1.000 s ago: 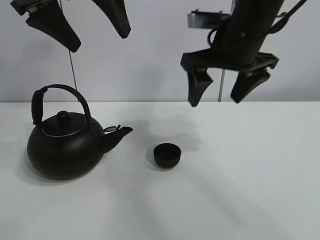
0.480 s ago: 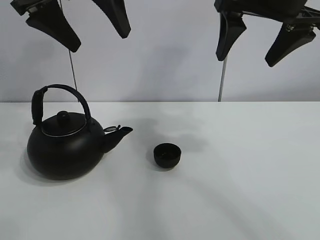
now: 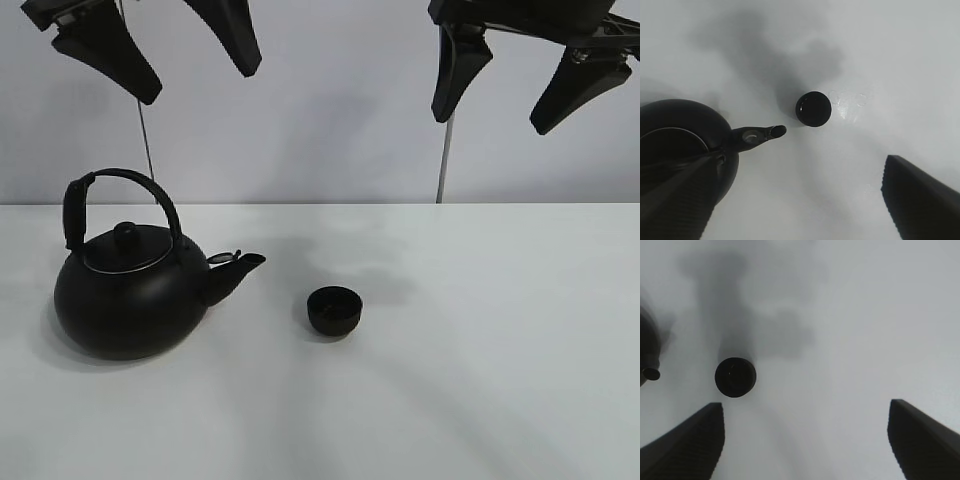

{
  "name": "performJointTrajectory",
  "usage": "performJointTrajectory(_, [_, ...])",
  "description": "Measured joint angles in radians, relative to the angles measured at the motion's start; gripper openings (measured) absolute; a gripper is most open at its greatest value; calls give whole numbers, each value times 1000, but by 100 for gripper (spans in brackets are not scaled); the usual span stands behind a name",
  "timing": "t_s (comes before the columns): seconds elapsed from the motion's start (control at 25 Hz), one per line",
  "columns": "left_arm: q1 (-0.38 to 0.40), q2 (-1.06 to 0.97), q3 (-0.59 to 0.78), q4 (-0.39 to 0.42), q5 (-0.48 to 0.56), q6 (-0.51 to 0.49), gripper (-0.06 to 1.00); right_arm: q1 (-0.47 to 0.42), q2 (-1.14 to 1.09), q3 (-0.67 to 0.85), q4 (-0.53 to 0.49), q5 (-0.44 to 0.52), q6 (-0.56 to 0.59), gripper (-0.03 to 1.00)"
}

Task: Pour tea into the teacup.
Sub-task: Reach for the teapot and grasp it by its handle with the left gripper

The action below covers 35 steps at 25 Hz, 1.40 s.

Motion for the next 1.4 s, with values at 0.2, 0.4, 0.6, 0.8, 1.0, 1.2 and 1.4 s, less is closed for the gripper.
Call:
performJointTrajectory(0.2, [0,0,0,0,0,0,64,0,0,0,13,0,0,61])
performJointTrajectory(0.4, [0,0,0,0,0,0,64,0,0,0,22,0,22,61])
performJointTrajectory(0.6, [0,0,0,0,0,0,64,0,0,0,25,-3,26,61])
performJointTrajectory(0.8, [0,0,0,0,0,0,64,0,0,0,26,-3,26,61])
performJointTrajectory(1.0, [0,0,0,0,0,0,64,0,0,0,26,-4,26,61])
performJointTrajectory(1.2, [0,0,0,0,0,0,64,0,0,0,26,-4,26,61])
performJointTrajectory(1.4, [0,0,0,0,0,0,64,0,0,0,26,-5,26,61])
